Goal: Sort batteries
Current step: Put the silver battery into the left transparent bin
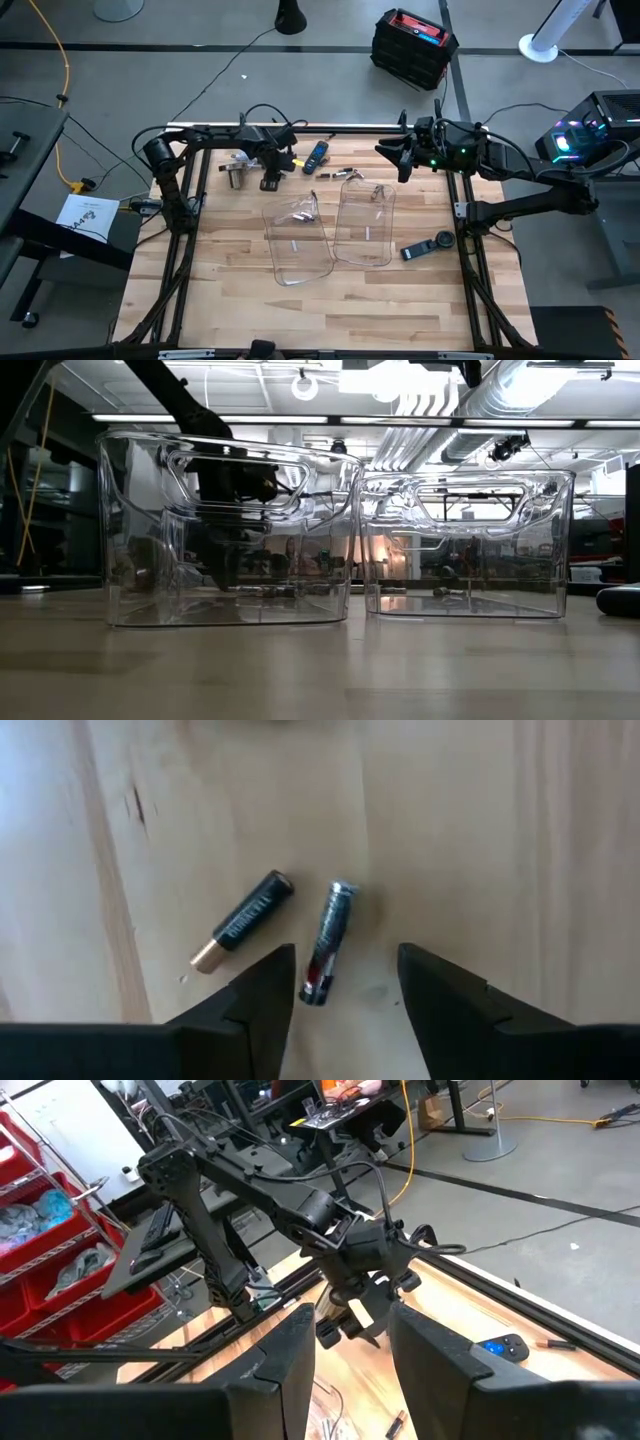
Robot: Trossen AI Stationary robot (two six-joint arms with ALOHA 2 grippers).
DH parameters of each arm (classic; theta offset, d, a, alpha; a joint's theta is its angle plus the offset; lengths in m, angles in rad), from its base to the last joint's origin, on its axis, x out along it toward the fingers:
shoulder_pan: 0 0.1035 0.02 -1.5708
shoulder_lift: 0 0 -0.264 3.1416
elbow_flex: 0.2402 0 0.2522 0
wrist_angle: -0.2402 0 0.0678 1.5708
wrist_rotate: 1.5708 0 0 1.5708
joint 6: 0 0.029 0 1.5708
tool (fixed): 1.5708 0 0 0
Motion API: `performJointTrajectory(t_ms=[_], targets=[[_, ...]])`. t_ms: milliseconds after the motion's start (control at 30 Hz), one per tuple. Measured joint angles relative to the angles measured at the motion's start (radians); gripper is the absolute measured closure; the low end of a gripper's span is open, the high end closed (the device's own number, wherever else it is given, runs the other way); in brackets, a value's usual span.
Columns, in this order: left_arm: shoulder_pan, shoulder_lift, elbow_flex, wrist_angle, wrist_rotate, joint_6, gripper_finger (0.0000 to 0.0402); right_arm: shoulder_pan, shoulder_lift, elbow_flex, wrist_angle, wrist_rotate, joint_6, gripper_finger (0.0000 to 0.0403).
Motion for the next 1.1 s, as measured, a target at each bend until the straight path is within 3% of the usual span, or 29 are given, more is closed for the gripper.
performJointTrajectory(t_ms=[367,600,733,1000,1100], targets=[[-0.015,0.029,0.004,-0.023,0.003,-0.013,0.0281,0.000,0.000,0.000,0.000,-0.009,0.000,0.0277],[-0.037,0.035,-0.017,-0.047,-0.004,-0.109,0.0381,0.000,0.000,0.000,-0.002,-0.013,-0.001,0.0277],[-0.041,0.019,-0.005,-0.059,-0.004,-0.184,0.0386,0.000,0.000,0.000,-0.002,-0.013,-0.001,0.0277],[-0.030,-0.184,0.007,-0.088,0.013,-0.253,0.0396,0.000,0.000,0.000,-0.003,-0.013,-0.009,0.0277],[-0.038,-0.283,0.005,-0.091,0.129,-0.291,0.0396,0.000,0.000,0.000,-0.004,-0.013,-0.009,0.0277]])
